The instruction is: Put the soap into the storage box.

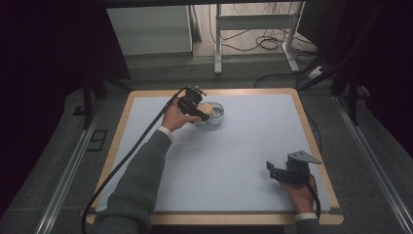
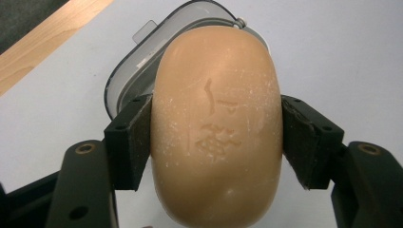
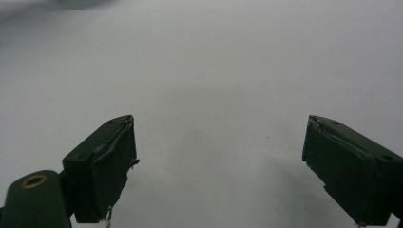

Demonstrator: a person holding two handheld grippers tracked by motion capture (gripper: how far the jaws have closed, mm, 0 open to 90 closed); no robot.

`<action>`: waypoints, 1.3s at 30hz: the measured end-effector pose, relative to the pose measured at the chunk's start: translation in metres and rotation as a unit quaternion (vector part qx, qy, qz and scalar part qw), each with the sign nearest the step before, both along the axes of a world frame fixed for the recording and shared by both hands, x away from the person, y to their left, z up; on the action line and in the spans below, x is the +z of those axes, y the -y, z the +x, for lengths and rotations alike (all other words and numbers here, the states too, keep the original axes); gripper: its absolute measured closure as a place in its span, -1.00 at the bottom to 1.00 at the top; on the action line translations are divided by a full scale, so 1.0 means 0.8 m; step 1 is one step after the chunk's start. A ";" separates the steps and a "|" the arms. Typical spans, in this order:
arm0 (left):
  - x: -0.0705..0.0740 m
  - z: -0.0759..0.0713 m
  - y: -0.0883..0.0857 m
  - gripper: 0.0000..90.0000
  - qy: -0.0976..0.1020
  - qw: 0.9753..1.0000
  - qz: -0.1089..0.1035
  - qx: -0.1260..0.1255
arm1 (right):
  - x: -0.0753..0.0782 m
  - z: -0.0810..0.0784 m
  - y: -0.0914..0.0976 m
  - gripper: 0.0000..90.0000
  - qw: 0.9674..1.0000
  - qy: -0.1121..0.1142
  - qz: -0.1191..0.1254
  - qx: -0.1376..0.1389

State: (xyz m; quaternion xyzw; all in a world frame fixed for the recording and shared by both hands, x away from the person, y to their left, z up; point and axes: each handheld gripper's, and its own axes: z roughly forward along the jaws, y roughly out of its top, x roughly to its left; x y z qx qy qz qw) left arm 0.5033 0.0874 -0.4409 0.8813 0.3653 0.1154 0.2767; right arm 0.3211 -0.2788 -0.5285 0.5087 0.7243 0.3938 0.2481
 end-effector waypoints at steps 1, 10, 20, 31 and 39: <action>0.000 0.002 0.001 -0.28 -0.001 1.000 -0.007 0.001 | 0.000 0.000 0.000 -0.76 1.000 -0.001 0.001 0.000; 0.000 0.025 0.012 -0.28 -0.003 1.000 0.020 -0.023 | 0.000 0.000 -0.002 -0.76 1.000 -0.001 -0.008 0.001; -0.011 0.038 0.024 -0.28 -0.014 0.999 0.029 -0.028 | 0.000 0.000 -0.002 -0.76 1.000 -0.004 -0.003 0.000; -0.020 0.041 0.027 -0.28 -0.019 0.999 0.029 -0.019 | 0.000 0.001 -0.001 -0.76 1.000 -0.003 -0.004 0.001; -0.004 0.028 0.023 -0.41 -0.003 1.000 0.006 -0.010 | 0.000 0.000 -0.002 -0.76 1.000 -0.003 -0.005 0.001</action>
